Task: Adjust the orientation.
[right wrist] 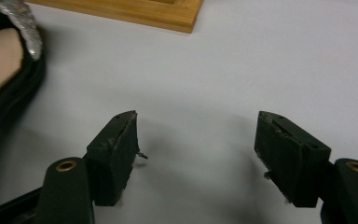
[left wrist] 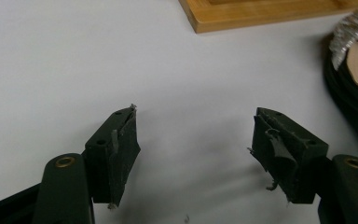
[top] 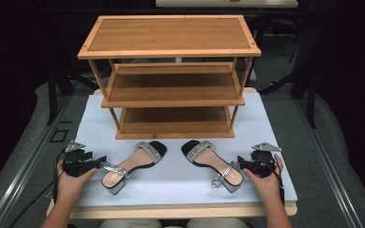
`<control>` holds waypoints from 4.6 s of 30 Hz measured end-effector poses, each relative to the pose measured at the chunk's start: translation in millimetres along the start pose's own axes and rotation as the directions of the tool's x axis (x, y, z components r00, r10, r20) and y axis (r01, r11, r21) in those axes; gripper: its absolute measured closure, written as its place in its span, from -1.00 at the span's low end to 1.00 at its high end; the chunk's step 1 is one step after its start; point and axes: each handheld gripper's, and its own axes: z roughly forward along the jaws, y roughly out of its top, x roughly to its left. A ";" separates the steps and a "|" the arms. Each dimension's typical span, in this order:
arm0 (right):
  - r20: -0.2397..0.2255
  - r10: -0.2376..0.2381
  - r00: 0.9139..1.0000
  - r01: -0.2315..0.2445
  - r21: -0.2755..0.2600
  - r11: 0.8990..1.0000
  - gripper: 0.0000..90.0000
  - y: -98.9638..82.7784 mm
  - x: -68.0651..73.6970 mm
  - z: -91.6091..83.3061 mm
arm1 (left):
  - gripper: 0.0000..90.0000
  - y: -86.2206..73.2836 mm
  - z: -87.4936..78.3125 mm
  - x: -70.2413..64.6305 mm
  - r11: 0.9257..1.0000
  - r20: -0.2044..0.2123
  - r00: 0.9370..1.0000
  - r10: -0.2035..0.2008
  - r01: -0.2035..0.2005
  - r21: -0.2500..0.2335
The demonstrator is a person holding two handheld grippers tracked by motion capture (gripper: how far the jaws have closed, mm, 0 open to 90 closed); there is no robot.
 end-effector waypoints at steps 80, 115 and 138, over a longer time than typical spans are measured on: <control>-0.048 0.087 0.995 -0.091 -0.088 0.992 -0.27 -7.0 -4.6 -15.1 | -0.27 94.6 -27.8 -71.5 0.956 0.222 0.961 0.168 -0.213 0.203; -0.055 0.094 0.994 -0.099 -0.079 0.992 -0.27 -7.6 -4.8 -13.9 | -0.45 98.1 31.3 -110.1 0.707 0.286 0.934 0.212 -0.349 0.615; -0.064 0.098 0.993 -0.102 -0.062 0.993 -0.27 -8.6 -5.8 -11.4 | -0.17 82.9 58.7 -118.1 0.603 0.290 0.933 0.213 -0.359 0.712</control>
